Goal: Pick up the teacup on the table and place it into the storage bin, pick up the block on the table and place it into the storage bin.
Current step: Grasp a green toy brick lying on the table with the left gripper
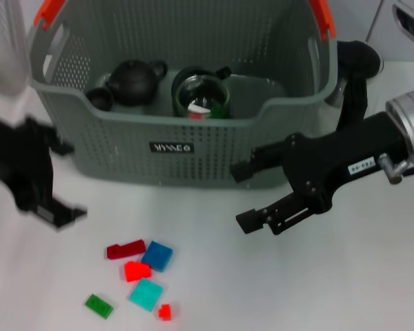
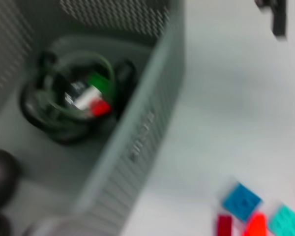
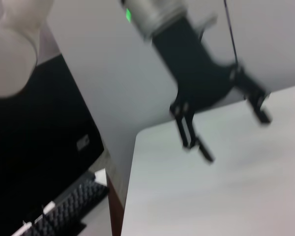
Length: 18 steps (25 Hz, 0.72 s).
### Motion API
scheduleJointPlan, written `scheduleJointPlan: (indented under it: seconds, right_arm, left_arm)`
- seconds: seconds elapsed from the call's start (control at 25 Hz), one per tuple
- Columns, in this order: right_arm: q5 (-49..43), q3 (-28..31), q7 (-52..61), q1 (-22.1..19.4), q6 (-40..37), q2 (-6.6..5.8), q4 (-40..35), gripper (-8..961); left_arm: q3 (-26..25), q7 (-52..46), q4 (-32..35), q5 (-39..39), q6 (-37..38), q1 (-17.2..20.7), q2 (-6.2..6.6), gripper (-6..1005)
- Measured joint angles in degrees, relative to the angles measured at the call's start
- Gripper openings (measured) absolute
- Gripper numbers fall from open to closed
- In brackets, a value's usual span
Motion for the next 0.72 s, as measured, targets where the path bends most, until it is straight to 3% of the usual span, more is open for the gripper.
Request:
scheduleJointPlan:
  seconds: [0.28, 0.72]
  right_arm:
    - [1.25, 1.93, 0.08, 0.44, 1.45, 0.50, 2.17, 944]
    - [1.63, 4.39, -0.05, -0.12, 4.12, 0.79, 4.30, 944]
  left_arm:
    - [3.31, 5.54, 8.02, 2.29, 0.00, 0.95, 0.02, 951]
    - [13.84, 10.69, 20.31, 3.21, -1.96, 0.49, 0.09, 951]
